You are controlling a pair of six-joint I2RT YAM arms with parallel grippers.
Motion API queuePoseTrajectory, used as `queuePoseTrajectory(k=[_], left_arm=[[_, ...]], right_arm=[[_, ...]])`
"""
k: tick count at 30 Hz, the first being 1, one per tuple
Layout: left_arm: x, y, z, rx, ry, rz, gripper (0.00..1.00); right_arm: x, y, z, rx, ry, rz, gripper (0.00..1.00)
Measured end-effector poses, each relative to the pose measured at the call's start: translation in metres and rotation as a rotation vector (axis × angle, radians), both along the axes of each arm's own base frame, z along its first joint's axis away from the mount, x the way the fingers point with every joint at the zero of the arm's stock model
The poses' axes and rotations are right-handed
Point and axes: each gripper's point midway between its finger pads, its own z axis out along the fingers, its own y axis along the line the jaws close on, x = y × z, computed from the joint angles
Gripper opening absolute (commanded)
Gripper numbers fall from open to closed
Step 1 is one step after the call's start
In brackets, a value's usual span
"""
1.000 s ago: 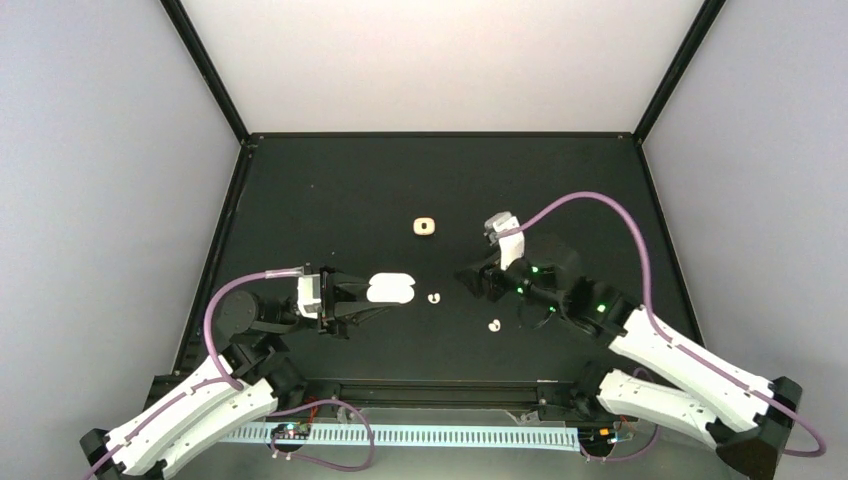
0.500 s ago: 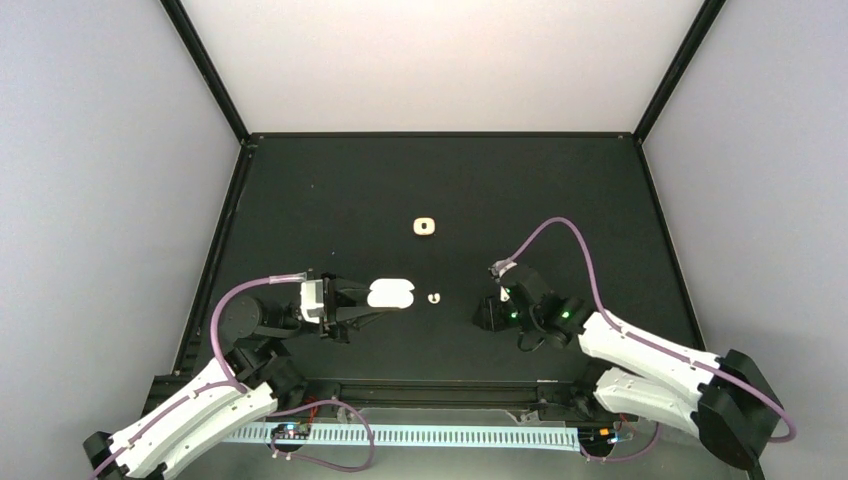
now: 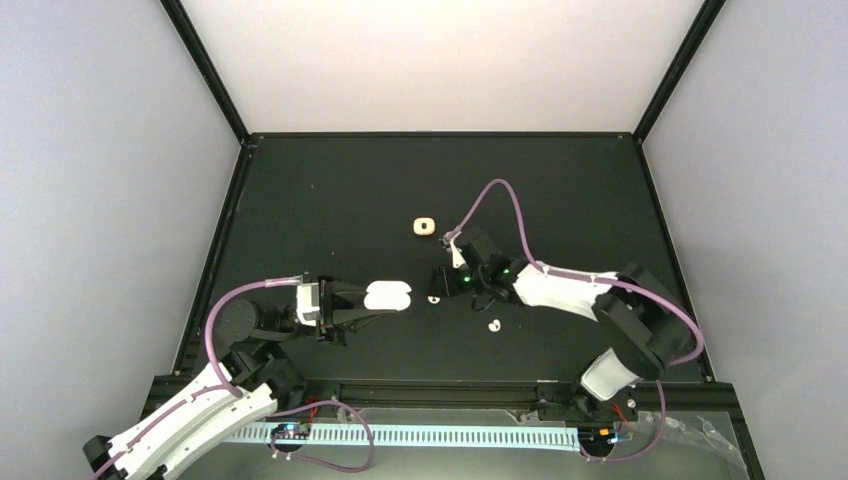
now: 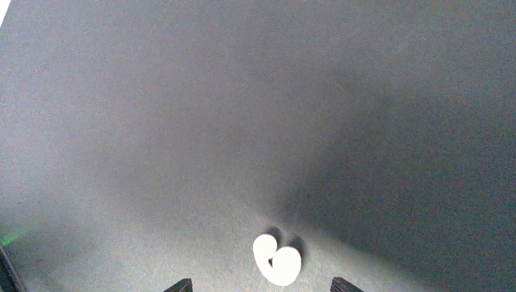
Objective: Insert the wireless bluetooth earbuds into the charging case
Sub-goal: Pick up the earbud from the center of the board.
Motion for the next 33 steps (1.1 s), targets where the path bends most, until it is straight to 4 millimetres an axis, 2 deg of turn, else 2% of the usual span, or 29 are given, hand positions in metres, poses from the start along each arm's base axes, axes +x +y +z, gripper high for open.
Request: queuePoseTrajectory(k=[5, 8, 13, 28, 33], left_arm=[[0.000, 0.000, -0.001, 0.003, 0.003, 0.001, 0.02], [0.000, 0.000, -0.001, 0.004, 0.002, 0.001, 0.02], [0.000, 0.000, -0.001, 0.004, 0.002, 0.002, 0.02], [0.002, -0.002, -0.004, 0.015, 0.011, 0.001, 0.02], [0.003, -0.004, -0.006, 0.022, 0.016, -0.003, 0.01]], right_arm=[[0.013, 0.019, -0.007, 0.008, 0.013, 0.038, 0.59], [0.013, 0.026, -0.011, 0.016, 0.023, 0.061, 0.59], [0.007, 0.027, -0.023, 0.008, 0.061, 0.090, 0.57], [-0.019, 0.033, -0.029, 0.013, 0.120, 0.195, 0.50], [-0.036, 0.034, -0.029, -0.018, 0.131, 0.247, 0.47]])
